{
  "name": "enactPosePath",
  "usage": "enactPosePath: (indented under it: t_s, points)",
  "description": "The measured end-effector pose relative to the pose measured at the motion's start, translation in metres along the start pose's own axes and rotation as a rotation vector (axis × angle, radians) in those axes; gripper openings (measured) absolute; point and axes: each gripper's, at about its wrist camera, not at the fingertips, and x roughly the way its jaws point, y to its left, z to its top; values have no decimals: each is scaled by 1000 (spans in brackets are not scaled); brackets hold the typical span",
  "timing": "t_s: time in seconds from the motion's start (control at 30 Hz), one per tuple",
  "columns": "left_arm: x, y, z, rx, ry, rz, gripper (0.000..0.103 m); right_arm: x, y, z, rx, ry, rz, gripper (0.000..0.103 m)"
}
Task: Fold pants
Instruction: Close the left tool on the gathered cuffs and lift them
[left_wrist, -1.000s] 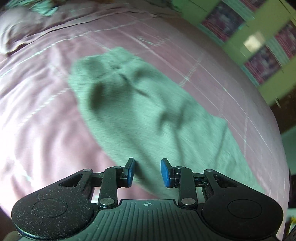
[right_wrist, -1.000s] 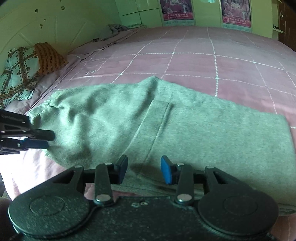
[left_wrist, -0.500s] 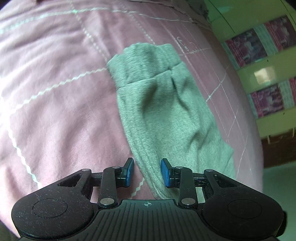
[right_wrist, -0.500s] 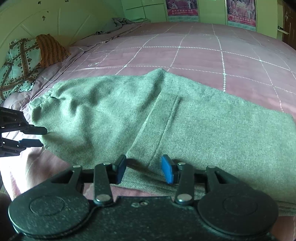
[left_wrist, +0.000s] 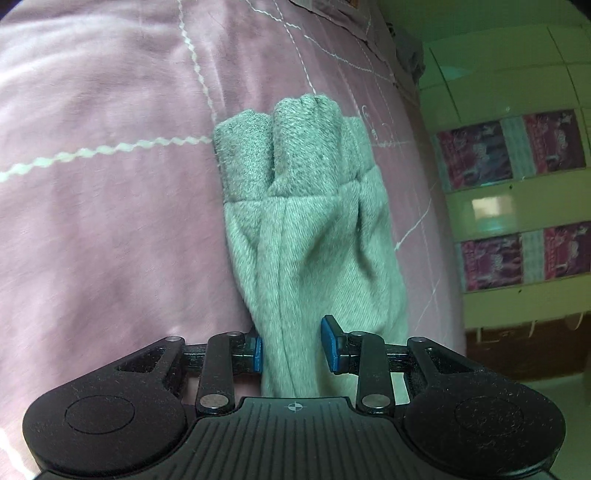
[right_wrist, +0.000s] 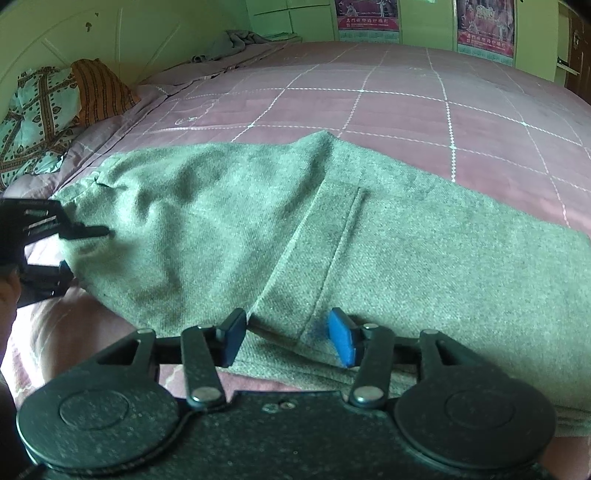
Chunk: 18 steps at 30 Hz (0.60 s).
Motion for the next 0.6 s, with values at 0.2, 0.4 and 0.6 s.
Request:
enactPosePath:
  t_s: [0.2,0.4,0.6]
  points:
    - [13,-1,4,-23,-19,0,18,-2,1,2,3,-9,-3,47]
    - [6,-15,4,48,-43,14,15,-10,1,22,-31,-67,-56,47]
    - [1,-52,-2,198,-89,40,14,19,4,12,-61,47,-58,51]
